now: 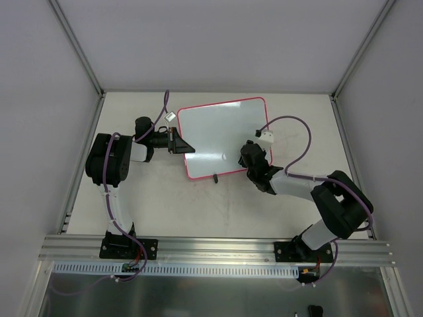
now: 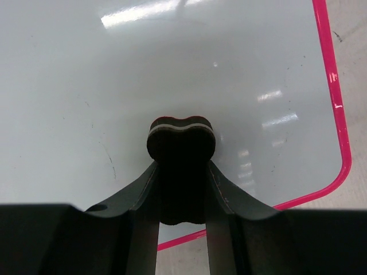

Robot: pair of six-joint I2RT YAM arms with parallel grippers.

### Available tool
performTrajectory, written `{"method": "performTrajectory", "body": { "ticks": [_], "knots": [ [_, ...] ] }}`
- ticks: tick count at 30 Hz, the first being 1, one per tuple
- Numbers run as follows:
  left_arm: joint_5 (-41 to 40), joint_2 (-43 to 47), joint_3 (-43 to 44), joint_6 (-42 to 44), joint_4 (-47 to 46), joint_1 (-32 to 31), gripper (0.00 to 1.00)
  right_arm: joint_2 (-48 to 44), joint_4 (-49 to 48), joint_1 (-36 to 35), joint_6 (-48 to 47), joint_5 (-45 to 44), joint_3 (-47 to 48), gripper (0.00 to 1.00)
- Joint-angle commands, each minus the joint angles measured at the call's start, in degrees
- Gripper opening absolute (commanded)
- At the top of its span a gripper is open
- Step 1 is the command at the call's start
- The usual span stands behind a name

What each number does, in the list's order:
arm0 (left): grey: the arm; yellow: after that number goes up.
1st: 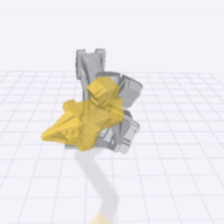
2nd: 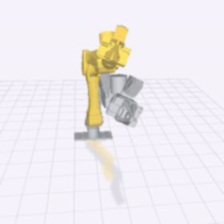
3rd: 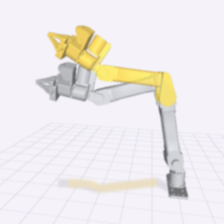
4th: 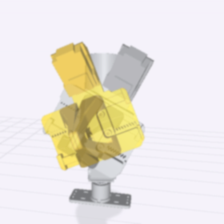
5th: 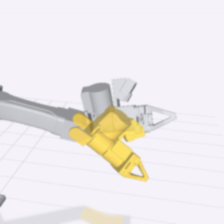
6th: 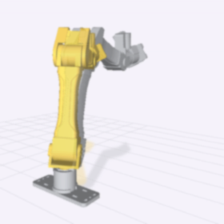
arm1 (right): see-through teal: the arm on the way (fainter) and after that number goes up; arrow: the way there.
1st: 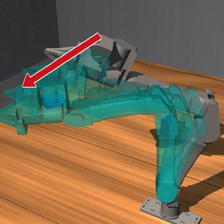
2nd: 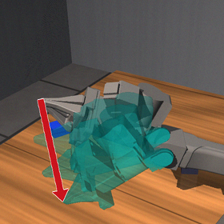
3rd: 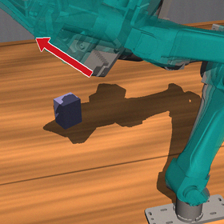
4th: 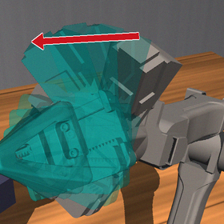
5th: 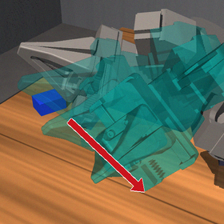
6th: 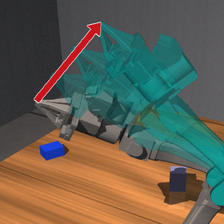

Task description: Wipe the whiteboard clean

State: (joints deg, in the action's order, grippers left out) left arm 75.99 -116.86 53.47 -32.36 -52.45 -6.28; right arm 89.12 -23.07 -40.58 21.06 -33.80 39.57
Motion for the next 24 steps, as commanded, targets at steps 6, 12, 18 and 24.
{"method": "performTrajectory", "body": {
  "ticks": [6,12,18,24],
  "knots": [
    [-2.51,-0.21,-0.91,6.26,-0.55,-0.84,0.0,2.55,-2.33,0.84,1.35,7.34,-0.63,0.0],
    [-2.42,-0.21,-0.83,6.17,-0.55,-0.75,0.0,-2.1,-4.0,7.17,1.7,8.05,-6.95,0.0],
    [-2.42,-0.21,-0.83,6.17,-0.55,-0.84,0.0,-5.19,-8.48,13.23,1.97,9.28,-12.41,0.0],
    [-2.51,-0.21,-0.83,6.17,-0.55,-0.84,0.0,-6.24,-12.17,15.44,2.23,8.93,-16.02,0.0]
  ]
}}
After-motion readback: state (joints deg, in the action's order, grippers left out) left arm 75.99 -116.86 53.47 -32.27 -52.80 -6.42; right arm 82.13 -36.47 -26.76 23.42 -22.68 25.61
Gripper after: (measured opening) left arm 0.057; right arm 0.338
